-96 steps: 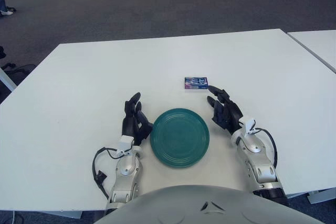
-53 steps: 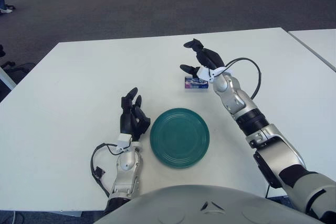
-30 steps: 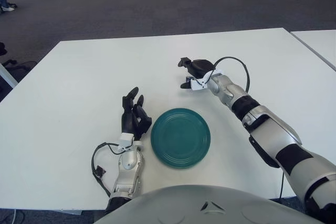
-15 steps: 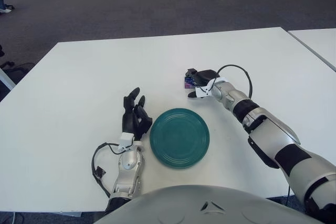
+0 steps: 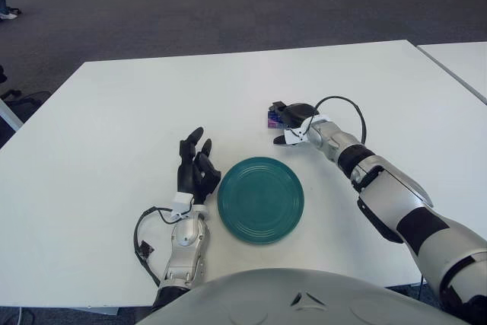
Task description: Put the gum into the plate.
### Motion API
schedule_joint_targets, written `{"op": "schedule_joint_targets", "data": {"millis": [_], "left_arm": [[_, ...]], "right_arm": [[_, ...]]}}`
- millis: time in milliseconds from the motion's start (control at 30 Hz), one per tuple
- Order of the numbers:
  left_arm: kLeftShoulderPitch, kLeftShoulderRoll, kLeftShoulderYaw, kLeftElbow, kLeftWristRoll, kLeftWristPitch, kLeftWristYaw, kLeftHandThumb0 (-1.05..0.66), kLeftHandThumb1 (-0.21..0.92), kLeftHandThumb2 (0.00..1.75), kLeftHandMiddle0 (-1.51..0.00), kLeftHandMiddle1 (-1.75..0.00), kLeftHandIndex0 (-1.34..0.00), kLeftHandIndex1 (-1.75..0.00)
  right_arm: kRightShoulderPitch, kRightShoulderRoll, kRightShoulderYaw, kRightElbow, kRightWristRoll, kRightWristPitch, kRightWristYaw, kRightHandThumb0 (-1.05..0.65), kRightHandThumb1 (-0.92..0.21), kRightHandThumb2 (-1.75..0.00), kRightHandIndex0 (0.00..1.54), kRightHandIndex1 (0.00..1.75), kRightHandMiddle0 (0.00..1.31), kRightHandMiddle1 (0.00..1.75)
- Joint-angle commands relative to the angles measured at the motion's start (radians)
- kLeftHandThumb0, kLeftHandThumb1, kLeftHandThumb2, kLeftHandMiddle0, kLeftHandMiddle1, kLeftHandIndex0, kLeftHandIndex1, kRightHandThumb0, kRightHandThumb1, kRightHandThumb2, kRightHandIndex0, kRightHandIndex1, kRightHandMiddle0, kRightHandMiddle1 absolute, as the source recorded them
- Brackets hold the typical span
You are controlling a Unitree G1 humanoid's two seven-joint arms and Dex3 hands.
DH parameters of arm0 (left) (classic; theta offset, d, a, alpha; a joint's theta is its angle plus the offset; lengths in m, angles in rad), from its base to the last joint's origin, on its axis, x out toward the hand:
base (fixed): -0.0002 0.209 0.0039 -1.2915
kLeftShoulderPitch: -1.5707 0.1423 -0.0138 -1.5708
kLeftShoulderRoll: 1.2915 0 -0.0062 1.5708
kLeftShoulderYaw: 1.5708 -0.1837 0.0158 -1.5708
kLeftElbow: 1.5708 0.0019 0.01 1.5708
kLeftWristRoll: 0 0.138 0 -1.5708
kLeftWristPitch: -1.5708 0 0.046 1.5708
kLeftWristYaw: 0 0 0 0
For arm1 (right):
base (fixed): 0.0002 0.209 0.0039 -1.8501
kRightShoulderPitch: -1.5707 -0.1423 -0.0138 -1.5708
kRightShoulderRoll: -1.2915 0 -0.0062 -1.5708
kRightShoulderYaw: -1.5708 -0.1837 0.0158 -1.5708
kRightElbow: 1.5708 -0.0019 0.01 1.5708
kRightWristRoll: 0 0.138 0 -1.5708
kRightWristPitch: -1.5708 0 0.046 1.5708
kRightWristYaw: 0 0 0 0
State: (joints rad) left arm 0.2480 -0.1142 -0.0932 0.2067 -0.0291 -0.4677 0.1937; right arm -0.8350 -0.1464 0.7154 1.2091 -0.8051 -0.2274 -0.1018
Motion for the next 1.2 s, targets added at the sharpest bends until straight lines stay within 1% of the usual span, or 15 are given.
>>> {"op": "schedule_joint_targets", "data": {"millis": [0, 300, 433, 533, 667, 867, 1000, 1033, 1133, 1167], "left_arm": [[0.017, -0.048, -0.005, 0.026, -0.004, 0.023, -0.002, -0.99, 0.92, 1.03, -0.48, -0.03, -0.04, -0.85], [0.008, -0.045, -0.004, 0.030, 0.010, 0.021, 0.010, -1.00, 0.92, 1.04, -0.48, -0.03, -0.04, -0.85], [0.008, -0.044, -0.005, 0.028, 0.020, 0.019, 0.016, -0.99, 0.92, 1.06, -0.48, -0.03, -0.04, -0.85], [0.004, -0.047, -0.005, 0.030, 0.021, 0.023, 0.017, -0.99, 0.92, 1.06, -0.48, -0.03, -0.04, -0.86], [0.001, -0.051, -0.011, 0.028, 0.019, 0.029, 0.013, -0.99, 0.92, 1.05, -0.47, -0.02, -0.04, -0.85], [-0.002, -0.052, -0.017, 0.024, 0.017, 0.034, 0.007, -0.99, 0.92, 1.04, -0.47, -0.02, -0.04, -0.85], [0.000, -0.053, -0.020, 0.020, 0.018, 0.035, 0.008, -0.99, 0.92, 1.04, -0.47, -0.02, -0.04, -0.85], [0.001, -0.053, -0.021, 0.018, 0.018, 0.036, 0.009, -0.99, 0.92, 1.04, -0.48, -0.02, -0.04, -0.86], [0.009, -0.056, -0.022, 0.005, 0.020, 0.038, 0.016, -0.99, 0.92, 1.05, -0.49, -0.02, -0.05, -0.86], [0.012, -0.056, -0.023, 0.001, 0.020, 0.039, 0.017, -0.99, 0.92, 1.05, -0.48, -0.02, -0.05, -0.86]], "right_arm": [[0.016, -0.002, 0.031, 0.046, -0.032, 0.023, 0.023, -0.78, -0.92, -0.61, 0.33, 0.00, 0.00, 0.54], [0.017, -0.002, 0.061, 0.078, -0.045, 0.041, 0.020, -0.77, -0.92, -0.60, 0.32, 0.00, 0.00, 0.50], [0.027, 0.001, 0.076, 0.088, -0.053, 0.058, 0.015, -0.76, -0.92, -0.63, 0.32, 0.00, 0.00, 0.49], [0.041, 0.005, 0.083, 0.093, -0.057, 0.069, 0.005, -0.76, -0.92, -0.65, 0.33, 0.01, 0.00, 0.49], [0.082, 0.020, 0.104, 0.108, -0.075, 0.090, -0.036, -0.74, -0.92, -0.68, 0.36, 0.02, 0.00, 0.50], [0.117, 0.033, 0.129, 0.135, -0.093, 0.114, -0.089, -0.72, -0.92, -0.75, 0.41, 0.04, 0.00, 0.53], [0.132, 0.036, 0.141, 0.143, -0.104, 0.122, -0.124, -0.73, -0.92, -0.79, 0.45, 0.05, 0.00, 0.61], [0.133, 0.036, 0.143, 0.143, -0.106, 0.123, -0.133, -0.72, -0.92, -0.80, 0.49, 0.06, 0.00, 0.69], [0.137, 0.034, 0.150, 0.142, -0.113, 0.122, -0.161, -0.72, -0.92, -0.82, 0.56, 0.08, 0.00, 0.85], [0.138, 0.034, 0.152, 0.142, -0.114, 0.122, -0.166, -0.72, -0.92, -0.82, 0.58, 0.13, 0.03, 0.92]]}}
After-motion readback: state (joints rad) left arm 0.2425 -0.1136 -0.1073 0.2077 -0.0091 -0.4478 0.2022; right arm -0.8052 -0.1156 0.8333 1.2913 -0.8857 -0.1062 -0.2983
